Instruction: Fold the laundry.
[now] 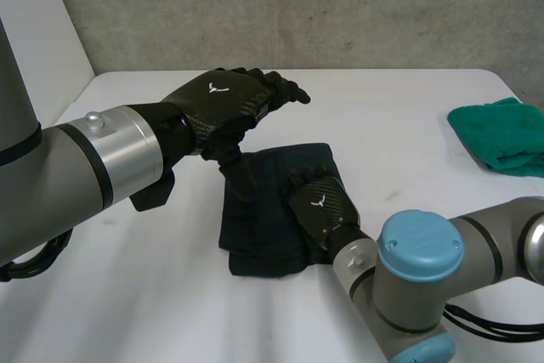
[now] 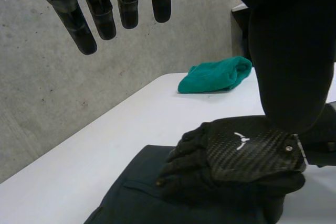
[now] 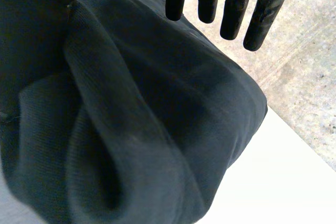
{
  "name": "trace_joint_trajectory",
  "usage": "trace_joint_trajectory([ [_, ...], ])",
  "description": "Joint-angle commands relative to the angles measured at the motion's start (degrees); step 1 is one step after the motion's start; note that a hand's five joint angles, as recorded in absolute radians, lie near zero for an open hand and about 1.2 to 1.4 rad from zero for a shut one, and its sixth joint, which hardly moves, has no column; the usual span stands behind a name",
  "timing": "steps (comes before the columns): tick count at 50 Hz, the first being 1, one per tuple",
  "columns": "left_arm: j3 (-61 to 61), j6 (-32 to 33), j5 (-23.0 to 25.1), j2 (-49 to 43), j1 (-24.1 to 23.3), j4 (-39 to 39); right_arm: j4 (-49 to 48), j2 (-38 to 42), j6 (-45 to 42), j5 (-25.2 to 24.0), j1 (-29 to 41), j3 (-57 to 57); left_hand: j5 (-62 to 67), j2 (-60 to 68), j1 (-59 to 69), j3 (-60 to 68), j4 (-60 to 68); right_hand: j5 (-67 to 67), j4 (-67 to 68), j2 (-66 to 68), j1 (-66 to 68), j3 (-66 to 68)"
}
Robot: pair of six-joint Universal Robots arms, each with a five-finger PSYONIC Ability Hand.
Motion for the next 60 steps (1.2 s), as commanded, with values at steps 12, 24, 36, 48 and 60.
trace_joint_trajectory([
  [12, 0.0, -0.9, 0.0, -0.3, 0.0, 0.1, 0.6, 6.0, -1.0, 0.1, 0.0, -10.7, 0.0, 0.9, 1.8, 0.9, 1.0, 16.3, 16.4, 17.3, 20.2, 17.7],
  [24, 0.0, -0.9, 0.0, -0.3, 0.0, 0.1, 3.6, 10.2, -1.0, -0.2, 0.0, -18.0, 0.0, 0.9, 1.8, 0.9, 1.0, 19.9, 20.0, 20.9, 23.7, 21.2],
  [36, -0.8, -1.0, 0.0, -0.4, 0.1, 0.9, 5.2, 12.0, -0.6, -0.3, 0.0, -21.5, 0.2, 1.1, 2.0, 1.0, 1.2, 4.9, 5.0, 5.9, 8.8, 6.3],
  [48, -0.8, -1.5, 0.0, -0.3, 0.1, 0.9, 5.3, 12.0, -0.4, -0.5, -0.1, -23.5, 0.2, 1.1, 2.0, 1.0, 1.2, 65.9, 66.0, 66.9, 69.7, 67.2],
  [60, -0.8, -1.9, 0.0, -0.3, 0.2, 0.9, 9.5, 11.0, -1.1, -1.9, -7.2, -25.2, 0.4, 1.3, 2.1, 1.2, 1.3, 66.1, 66.2, 67.1, 69.9, 67.4],
])
